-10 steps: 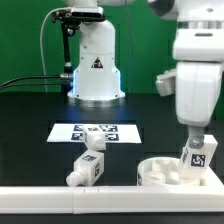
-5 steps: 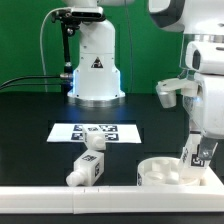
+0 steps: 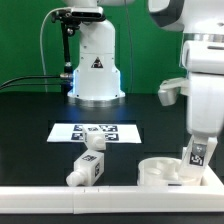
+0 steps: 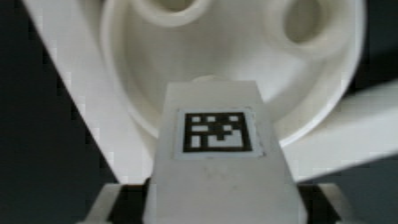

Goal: Assemble stool

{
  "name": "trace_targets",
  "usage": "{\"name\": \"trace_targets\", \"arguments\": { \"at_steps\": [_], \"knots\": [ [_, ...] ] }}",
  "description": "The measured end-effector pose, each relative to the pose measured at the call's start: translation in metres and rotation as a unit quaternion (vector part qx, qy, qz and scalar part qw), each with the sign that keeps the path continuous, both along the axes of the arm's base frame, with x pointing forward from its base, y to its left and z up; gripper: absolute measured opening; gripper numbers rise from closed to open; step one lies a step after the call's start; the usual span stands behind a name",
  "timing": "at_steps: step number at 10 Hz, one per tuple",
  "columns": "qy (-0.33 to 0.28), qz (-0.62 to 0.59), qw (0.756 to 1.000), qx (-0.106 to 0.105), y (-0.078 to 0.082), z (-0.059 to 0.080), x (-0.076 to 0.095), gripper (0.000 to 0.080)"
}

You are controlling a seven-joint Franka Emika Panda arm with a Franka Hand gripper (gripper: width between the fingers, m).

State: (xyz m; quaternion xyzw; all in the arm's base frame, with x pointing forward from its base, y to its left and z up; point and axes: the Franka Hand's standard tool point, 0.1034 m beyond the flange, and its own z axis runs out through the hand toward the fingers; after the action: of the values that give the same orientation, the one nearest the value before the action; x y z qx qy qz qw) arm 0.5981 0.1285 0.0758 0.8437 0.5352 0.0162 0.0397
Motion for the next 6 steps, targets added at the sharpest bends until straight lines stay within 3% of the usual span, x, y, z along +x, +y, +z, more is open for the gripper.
{"name": "trace_targets", "arguments": {
  "at_steps": [1,3,6],
  "knots": [
    [0.009,-0.085,0.996,-0.001,0.000,0.005,0.005,0.0334],
    [0.038,-0.267,0.963,0.010,-0.009,0.008,0.008,0.0334],
    [0.039,-0.365,0.930,0.008,-0.015,0.006,0.008,0.0334]
  ]
}}
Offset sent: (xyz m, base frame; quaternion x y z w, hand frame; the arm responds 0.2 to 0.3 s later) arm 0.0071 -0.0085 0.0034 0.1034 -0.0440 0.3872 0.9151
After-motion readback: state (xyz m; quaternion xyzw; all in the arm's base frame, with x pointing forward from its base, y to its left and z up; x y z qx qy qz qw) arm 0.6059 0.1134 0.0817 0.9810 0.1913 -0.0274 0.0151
